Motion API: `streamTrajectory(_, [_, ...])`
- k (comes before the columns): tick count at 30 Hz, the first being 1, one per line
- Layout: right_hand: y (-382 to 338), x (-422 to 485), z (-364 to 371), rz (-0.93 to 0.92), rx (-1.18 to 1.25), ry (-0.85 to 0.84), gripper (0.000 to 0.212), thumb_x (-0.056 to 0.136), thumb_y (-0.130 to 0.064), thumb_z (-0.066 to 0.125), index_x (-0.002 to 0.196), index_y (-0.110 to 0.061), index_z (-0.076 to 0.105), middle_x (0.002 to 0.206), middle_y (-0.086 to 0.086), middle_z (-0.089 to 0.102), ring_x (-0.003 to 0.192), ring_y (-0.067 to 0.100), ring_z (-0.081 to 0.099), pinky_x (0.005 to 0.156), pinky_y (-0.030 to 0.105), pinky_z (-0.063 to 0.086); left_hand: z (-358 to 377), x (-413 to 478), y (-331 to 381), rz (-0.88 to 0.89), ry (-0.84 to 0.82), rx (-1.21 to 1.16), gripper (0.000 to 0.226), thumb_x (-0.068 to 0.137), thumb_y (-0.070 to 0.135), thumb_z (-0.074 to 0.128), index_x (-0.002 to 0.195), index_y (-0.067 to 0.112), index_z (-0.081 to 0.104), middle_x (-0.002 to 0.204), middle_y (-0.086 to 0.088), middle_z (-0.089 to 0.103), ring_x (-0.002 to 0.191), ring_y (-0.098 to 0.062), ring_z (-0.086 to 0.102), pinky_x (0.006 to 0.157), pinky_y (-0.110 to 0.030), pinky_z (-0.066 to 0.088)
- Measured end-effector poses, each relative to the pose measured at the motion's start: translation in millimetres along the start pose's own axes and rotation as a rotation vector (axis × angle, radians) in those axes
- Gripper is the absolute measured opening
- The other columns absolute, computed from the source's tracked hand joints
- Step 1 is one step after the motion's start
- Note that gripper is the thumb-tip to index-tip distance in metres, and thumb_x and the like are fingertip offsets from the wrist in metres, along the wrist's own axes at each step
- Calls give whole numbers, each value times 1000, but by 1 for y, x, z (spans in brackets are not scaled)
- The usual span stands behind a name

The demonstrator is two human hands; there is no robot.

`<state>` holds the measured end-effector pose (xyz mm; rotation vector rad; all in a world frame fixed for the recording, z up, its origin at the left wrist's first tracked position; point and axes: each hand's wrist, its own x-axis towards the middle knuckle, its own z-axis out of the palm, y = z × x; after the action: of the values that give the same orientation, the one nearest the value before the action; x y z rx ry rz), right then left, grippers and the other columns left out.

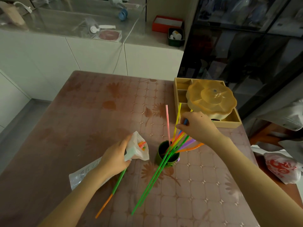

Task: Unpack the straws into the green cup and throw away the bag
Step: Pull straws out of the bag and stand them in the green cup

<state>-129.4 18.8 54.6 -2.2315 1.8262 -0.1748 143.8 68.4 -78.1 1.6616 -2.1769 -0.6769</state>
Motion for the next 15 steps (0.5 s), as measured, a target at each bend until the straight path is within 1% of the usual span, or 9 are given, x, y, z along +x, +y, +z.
streamTrajectory(2, [1,4,2,15,55,12,24,87,-41,60,85,-17,57,76,-3,56,72,17,56,63,29,47,-1,0,1,-4,-3,-4,96,69,22,77,144,25,18,122,-1,59,98,-20,62,78,-36,54])
streamTrajectory(4, [6,6,0,42,80,53,29,86,-45,60,92,-17,61,80,-3,58,75,18,59,64,30,49,0,0,1,-6,-5,-2,97,69,23,77,144,25,17,123,-1,59,98,-20,62,77,-35,54])
streamTrajectory(7, [16,6,-7,85,138,81,37,85,-51,57,104,-19,62,92,-1,65,82,19,62,73,39,56,-1,1,1,-13,-7,4,97,69,23,78,145,23,18,125,-2,58,98,-20,62,77,-31,53])
streamTrajectory(9, [18,4,-13,116,78,57,43,86,-54,53,112,-21,60,100,0,67,85,19,63,74,38,57,-3,1,1,-20,-2,3,95,70,22,77,145,22,19,125,-3,58,98,-23,63,76,-32,52])
streamTrajectory(10, [17,0,-16,114,27,101,43,87,-53,52,114,-21,60,103,0,68,88,20,64,73,36,56,-4,2,2,-21,1,0,94,70,21,77,145,22,19,125,-3,58,98,-23,63,76,-32,52])
streamTrajectory(12, [10,-14,-23,77,-15,346,37,89,-45,54,108,-15,65,100,4,69,86,22,64,67,30,49,-5,2,2,-18,5,-5,92,70,20,77,144,20,22,124,-4,59,97,-24,63,75,-30,51])
streamTrajectory(13, [7,-24,-26,79,40,463,34,90,-40,55,98,-11,68,91,6,71,78,23,64,63,29,46,-5,3,2,-16,6,-1,91,70,20,77,144,18,23,123,-4,60,96,-24,63,74,-29,50])
streamTrajectory(14, [3,-36,-24,121,137,504,35,91,-38,54,85,-6,69,79,9,71,69,25,64,58,30,46,-5,3,2,-13,1,4,90,71,20,77,143,17,24,121,-5,60,95,-24,63,73,-29,50])
streamTrajectory(15, [0,-49,-15,196,253,451,41,91,-38,53,74,-5,68,69,11,70,61,27,63,56,34,50,-5,3,3,-13,-6,11,90,71,20,77,143,17,24,120,-6,61,94,-24,64,72,-28,50])
